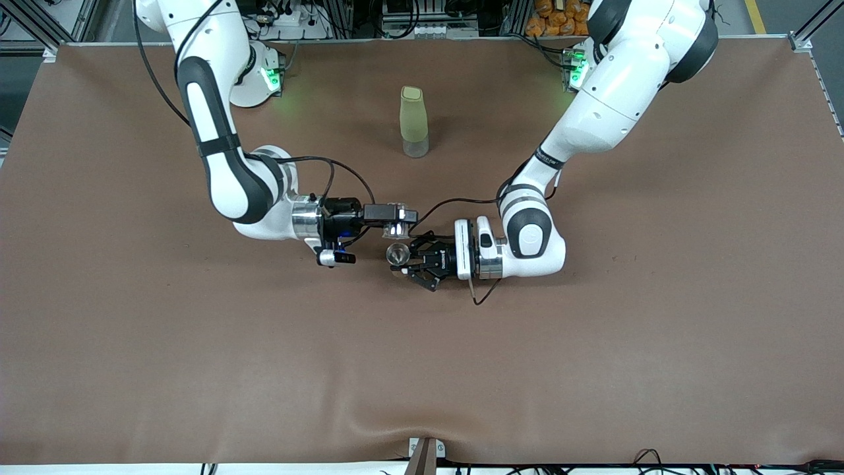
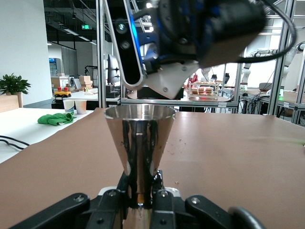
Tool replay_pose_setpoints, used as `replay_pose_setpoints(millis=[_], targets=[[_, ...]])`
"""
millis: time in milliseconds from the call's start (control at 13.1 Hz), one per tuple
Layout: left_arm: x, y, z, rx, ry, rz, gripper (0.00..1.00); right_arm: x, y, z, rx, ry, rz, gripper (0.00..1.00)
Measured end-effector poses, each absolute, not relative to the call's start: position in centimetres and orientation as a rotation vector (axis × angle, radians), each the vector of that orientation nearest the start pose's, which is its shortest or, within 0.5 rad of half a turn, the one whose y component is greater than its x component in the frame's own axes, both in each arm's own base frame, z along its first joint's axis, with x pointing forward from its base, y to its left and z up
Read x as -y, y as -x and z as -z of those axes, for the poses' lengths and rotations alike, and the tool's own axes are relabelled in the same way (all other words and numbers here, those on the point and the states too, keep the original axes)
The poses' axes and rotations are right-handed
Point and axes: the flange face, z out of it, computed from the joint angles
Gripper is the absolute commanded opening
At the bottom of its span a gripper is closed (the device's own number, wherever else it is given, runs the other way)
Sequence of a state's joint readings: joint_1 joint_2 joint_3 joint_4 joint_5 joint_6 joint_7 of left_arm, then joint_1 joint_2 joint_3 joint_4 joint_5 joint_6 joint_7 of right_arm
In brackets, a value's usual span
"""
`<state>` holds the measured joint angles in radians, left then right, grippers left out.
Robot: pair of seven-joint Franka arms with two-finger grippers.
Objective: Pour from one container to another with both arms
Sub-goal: 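Tilt the beaker upright with the right gripper and separate both grippers, then lower the jigger and beaker back onto the table with both grippers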
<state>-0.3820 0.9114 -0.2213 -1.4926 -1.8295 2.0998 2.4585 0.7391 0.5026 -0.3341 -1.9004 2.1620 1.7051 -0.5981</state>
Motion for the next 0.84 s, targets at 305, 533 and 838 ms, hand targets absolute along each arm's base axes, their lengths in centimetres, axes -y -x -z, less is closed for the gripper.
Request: replay_pose_setpoints(millis=[305, 533, 838], targets=[[41.6, -58.2, -16.1, 1.216, -1.283, -1.148, 0.00, -34.5, -55.9, -30.5, -0.217, 1.405, -0.123, 0.00], [40.2, -59.2, -16.6, 1.199, -1.302, -1.161, 0.00, -34.1, -55.8, -30.2, -0.005, 1.457, 0.059, 0.00], [35.5, -61.9, -17.1, 1.152, -1.313, -1.148, 0.00, -29.6, -56.9, -30.3, 0.361, 1.470, 0.271, 0.00]])
